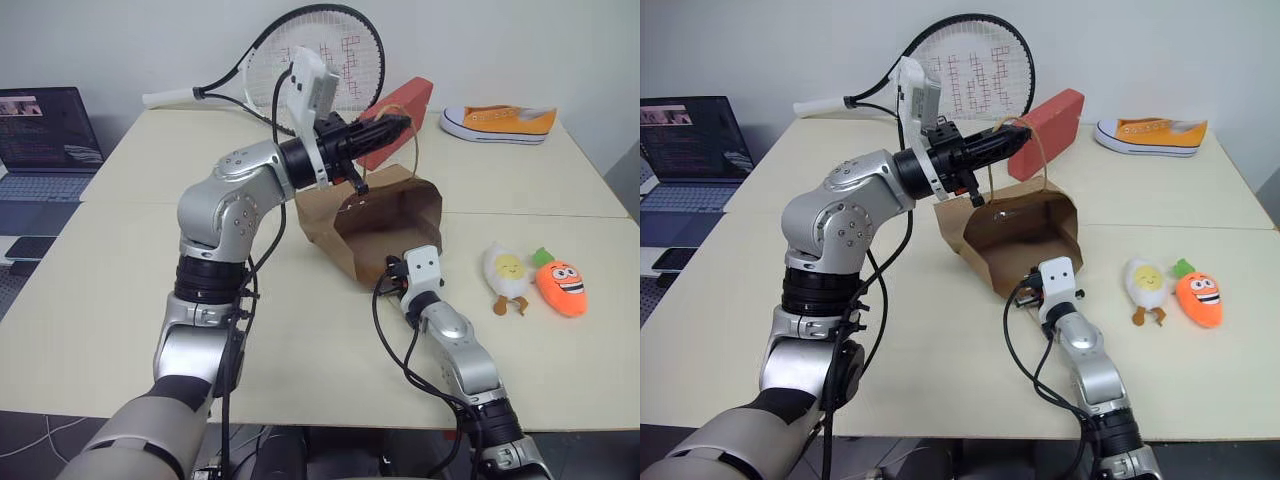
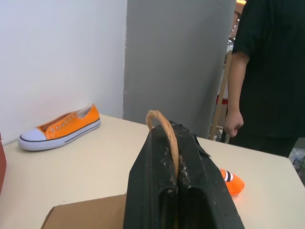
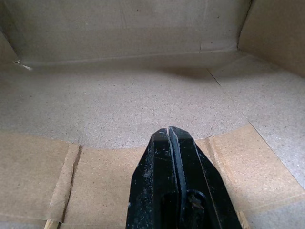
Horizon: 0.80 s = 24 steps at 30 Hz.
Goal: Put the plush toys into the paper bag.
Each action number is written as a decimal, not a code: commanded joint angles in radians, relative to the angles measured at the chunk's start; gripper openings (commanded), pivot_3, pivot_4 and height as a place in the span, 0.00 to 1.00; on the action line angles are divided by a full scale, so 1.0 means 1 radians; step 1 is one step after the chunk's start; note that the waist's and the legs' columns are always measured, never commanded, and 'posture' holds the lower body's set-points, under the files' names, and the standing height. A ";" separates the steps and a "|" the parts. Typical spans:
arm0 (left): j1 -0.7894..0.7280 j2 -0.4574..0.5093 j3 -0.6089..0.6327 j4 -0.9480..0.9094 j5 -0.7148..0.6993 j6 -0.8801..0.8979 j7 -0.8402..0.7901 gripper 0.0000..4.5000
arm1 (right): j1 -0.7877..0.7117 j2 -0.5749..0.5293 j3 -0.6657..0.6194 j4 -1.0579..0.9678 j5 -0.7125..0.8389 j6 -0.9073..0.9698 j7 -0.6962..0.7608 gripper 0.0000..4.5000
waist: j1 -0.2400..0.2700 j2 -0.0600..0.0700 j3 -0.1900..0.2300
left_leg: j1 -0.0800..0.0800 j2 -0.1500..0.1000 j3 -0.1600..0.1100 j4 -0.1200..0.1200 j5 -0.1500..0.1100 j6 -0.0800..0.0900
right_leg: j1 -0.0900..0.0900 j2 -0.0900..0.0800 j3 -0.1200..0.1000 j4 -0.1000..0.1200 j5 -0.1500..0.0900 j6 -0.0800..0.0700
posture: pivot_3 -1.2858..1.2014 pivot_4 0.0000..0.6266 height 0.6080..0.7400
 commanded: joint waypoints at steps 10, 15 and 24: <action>0.044 -0.002 -0.026 -0.089 -0.004 -0.020 -0.019 0.00 | -0.001 0.008 -0.004 -0.036 0.005 0.087 0.010 0.01 | -0.001 0.000 0.000 | 0.001 0.000 0.000 0.000 0.000 0.000 | 0.000 0.000 0.000 0.001 0.000 0.000 | 0.52 0.24 1.00; 0.084 -0.015 -0.045 -0.161 -0.038 0.018 -0.026 0.00 | -0.010 -0.025 -0.020 -0.101 0.024 0.120 0.044 0.01 | 0.000 0.000 0.000 | 0.000 0.000 0.000 0.000 0.000 0.000 | 0.000 0.000 0.000 0.001 0.000 0.000 | 0.52 0.24 1.00; 0.126 -0.020 -0.061 -0.204 -0.054 0.044 -0.015 0.00 | 0.000 -0.089 -0.039 -0.301 0.073 0.248 0.108 0.01 | 0.001 0.000 0.000 | -0.001 0.000 0.000 0.000 0.000 0.000 | -0.001 0.000 0.000 0.001 0.000 0.000 | 0.52 0.24 1.00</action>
